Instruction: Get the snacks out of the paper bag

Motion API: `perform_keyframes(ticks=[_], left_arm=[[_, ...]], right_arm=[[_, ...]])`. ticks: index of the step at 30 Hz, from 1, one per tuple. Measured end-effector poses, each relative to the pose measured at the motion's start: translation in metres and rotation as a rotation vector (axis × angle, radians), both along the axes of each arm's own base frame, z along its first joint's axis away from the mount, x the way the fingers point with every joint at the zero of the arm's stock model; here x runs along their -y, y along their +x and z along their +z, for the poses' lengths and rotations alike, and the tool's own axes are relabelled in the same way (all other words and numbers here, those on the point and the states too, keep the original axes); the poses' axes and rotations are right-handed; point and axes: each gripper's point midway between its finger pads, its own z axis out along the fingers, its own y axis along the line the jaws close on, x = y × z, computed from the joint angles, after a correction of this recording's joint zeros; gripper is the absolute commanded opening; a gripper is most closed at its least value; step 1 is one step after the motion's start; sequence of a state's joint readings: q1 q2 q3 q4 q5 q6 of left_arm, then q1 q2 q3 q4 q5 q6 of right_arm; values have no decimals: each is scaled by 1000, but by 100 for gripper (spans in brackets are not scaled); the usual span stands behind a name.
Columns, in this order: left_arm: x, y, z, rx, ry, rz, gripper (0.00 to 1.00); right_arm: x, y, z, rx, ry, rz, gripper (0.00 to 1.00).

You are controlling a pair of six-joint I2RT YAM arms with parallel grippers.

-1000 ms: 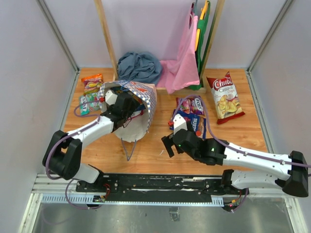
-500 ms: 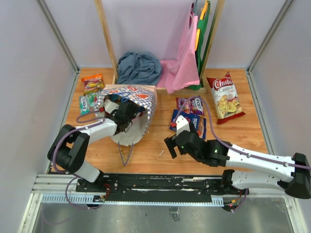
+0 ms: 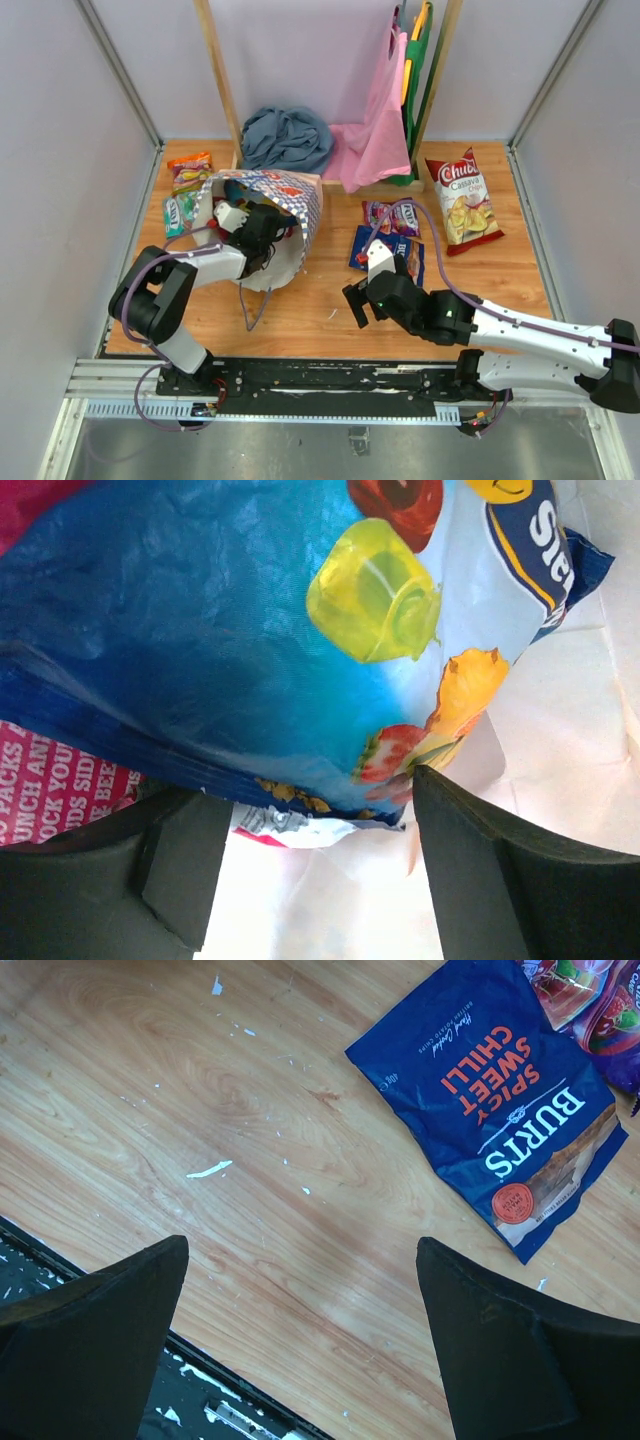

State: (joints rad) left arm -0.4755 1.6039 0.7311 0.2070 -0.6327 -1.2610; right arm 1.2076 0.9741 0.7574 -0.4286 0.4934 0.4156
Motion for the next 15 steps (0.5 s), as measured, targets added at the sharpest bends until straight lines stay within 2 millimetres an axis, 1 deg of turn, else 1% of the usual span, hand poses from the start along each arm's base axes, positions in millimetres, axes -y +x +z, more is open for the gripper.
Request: perform_keyframes(ticks=[5,11,15], left_arm=[[-9,3,6,41,82,3,63],[-12,10,19,84,178,-26,51],[-14,11,33,130,237,-62,38]], right_arm=[[1,0,-2,-1,-7,3,98],[0,-1,-2,-3,-5,7,98],[1,-2,-4,-4,-6,9,98]])
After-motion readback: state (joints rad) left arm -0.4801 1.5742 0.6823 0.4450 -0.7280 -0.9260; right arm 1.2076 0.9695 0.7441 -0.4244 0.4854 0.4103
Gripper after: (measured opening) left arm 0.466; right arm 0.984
